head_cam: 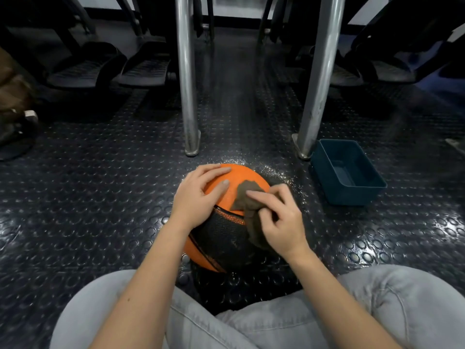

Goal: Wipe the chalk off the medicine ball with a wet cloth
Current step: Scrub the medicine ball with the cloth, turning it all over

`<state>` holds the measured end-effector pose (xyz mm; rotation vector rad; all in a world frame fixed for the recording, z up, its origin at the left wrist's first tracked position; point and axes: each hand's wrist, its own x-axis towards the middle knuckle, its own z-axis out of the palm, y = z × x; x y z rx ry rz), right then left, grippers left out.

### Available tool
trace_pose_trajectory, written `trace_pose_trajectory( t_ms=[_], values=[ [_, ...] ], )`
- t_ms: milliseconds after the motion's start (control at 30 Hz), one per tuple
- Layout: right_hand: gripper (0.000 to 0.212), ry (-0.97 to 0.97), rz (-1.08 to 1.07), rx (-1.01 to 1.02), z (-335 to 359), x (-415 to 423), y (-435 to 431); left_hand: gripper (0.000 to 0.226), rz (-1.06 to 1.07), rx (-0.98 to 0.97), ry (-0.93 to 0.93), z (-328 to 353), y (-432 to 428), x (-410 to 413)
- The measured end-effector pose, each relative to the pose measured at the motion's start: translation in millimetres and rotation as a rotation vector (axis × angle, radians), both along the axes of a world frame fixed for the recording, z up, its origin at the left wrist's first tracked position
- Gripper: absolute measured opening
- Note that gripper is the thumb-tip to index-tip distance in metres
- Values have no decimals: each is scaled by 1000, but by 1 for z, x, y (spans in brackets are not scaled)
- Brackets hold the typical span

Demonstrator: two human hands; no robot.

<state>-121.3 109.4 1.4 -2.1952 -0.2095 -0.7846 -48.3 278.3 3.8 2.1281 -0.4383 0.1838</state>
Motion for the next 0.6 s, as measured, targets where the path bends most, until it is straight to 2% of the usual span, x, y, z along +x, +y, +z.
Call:
trace_pose_trajectory(
  t_ms=[67, 133, 167, 200, 267, 333, 367, 433, 500, 533, 600],
  values=[
    [34, 108, -107, 80, -6, 12, -14, 38, 0, 17, 8, 2, -3, 0],
    [32, 295, -338, 124, -5, 18, -30, 33, 11, 40, 15, 2, -4, -1],
    [33, 310, -418, 156, 0, 18, -34, 31, 19, 39, 14, 1, -3, -2],
    [34, 244, -433, 196, 7, 18, -33, 30, 32, 28, 18, 2, -2, -3],
    [35, 41, -281, 207, 20, 10, -21, 31, 55, 6, 32, 1, 1, -4],
    [35, -32, -60, 54, 14, 1, -5, 37, 58, -6, 20, 1, 1, -4],
    [36, -4, -14, -4, 4, 0, -2, 39, 57, -6, 20, 1, 1, -3],
    [34, 198, -128, 40, -5, 12, -16, 38, 56, 18, 26, 3, -3, -3],
    [33, 470, -385, 60, -8, 22, -36, 39, 71, 44, 30, 4, -5, -5],
    [34, 496, -450, 93, -6, 24, -41, 40, 72, 43, 32, 5, -5, -5],
    [36, 305, -375, 156, 8, 22, -30, 39, 95, 19, 42, 4, -3, -6]
  ],
)
